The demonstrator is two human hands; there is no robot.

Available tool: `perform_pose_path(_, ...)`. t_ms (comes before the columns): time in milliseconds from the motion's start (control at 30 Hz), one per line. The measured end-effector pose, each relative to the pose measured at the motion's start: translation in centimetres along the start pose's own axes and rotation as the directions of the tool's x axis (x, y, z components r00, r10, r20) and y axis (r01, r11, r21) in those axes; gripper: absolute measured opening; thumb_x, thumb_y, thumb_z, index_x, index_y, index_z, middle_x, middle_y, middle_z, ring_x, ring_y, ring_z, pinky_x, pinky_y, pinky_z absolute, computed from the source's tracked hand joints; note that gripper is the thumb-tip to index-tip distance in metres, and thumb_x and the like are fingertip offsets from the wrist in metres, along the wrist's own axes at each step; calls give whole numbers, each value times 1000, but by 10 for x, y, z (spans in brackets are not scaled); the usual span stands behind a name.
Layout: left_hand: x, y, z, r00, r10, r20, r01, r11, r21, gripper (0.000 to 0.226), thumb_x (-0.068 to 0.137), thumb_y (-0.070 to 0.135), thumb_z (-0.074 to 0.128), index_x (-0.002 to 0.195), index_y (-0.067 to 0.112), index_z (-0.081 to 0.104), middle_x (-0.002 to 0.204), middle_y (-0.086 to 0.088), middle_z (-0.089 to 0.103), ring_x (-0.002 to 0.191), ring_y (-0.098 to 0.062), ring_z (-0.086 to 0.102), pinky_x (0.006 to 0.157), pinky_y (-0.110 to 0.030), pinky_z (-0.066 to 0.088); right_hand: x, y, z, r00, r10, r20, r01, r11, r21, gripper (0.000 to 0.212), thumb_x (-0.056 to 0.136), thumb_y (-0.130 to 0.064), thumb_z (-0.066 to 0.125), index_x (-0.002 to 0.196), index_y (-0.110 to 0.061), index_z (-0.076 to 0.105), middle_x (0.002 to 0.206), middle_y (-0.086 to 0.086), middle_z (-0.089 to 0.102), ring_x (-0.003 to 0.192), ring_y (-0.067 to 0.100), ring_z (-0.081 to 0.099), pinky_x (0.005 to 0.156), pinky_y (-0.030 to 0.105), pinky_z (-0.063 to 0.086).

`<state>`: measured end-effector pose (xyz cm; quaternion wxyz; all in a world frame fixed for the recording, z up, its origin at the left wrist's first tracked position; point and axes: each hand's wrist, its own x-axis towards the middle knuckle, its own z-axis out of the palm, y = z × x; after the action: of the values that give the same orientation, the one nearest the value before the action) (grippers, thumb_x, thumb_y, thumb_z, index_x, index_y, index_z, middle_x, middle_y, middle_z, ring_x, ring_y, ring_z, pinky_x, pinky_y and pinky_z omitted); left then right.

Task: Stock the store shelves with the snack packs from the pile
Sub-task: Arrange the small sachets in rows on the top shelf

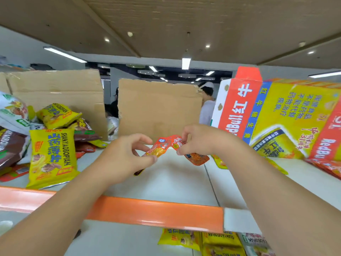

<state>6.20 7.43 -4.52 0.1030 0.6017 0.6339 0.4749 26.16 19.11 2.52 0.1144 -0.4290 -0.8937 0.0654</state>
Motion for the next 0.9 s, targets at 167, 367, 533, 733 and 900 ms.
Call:
perform_pose_path(167, 14, 54, 67, 995, 42, 85, -43, 999, 10, 34, 75, 33, 85, 102, 33, 64, 103, 22, 72, 62, -11, 62, 53, -28, 48, -52, 91, -24, 990, 113, -87, -110, 993, 37, 40, 77, -55, 76, 100, -28, 59, 94, -8, 57, 82, 12, 55, 64, 30, 44)
perform_pose_path(367, 28, 134, 176, 988, 116, 98, -118, 993, 13, 54, 46, 64, 71, 95, 43, 65, 99, 17, 72, 63, -6, 60, 64, -30, 51, -118, 222, -52, 964, 230, -132, -214, 969, 122, 38, 77, -52, 76, 100, -26, 59, 84, -4, 59, 72, 14, 55, 60, 30, 40)
perform_pose_path(533, 33, 203, 273, 974, 162, 156, -175, 982, 69, 48, 49, 61, 73, 92, 40, 65, 99, 19, 69, 58, -9, 63, 57, -30, 52, -176, 328, -79, 912, 339, -232, -289, 931, 225, 36, 76, -48, 78, 96, -25, 59, 88, 3, 64, 74, 20, 60, 59, 31, 41)
perform_pose_path(733, 34, 268, 355, 964, 209, 164, -242, 945, 219, 34, 69, 49, 79, 100, 39, 67, 84, 22, 67, 58, 7, 58, 56, -20, 44, -221, 417, -95, 851, 426, -308, -360, 899, 249, 33, 75, -43, 78, 85, -23, 54, 85, -3, 60, 75, 14, 57, 62, 32, 41)
perform_pose_path(900, 42, 293, 406, 959, 201, 200, -245, 943, 227, 36, 66, 58, 76, 96, 44, 62, 102, 22, 67, 80, -3, 64, 77, -32, 57, -239, 473, -97, 788, 529, -313, -477, 848, 232, 38, 75, -48, 76, 90, -20, 54, 85, 1, 60, 75, 17, 56, 63, 33, 41)
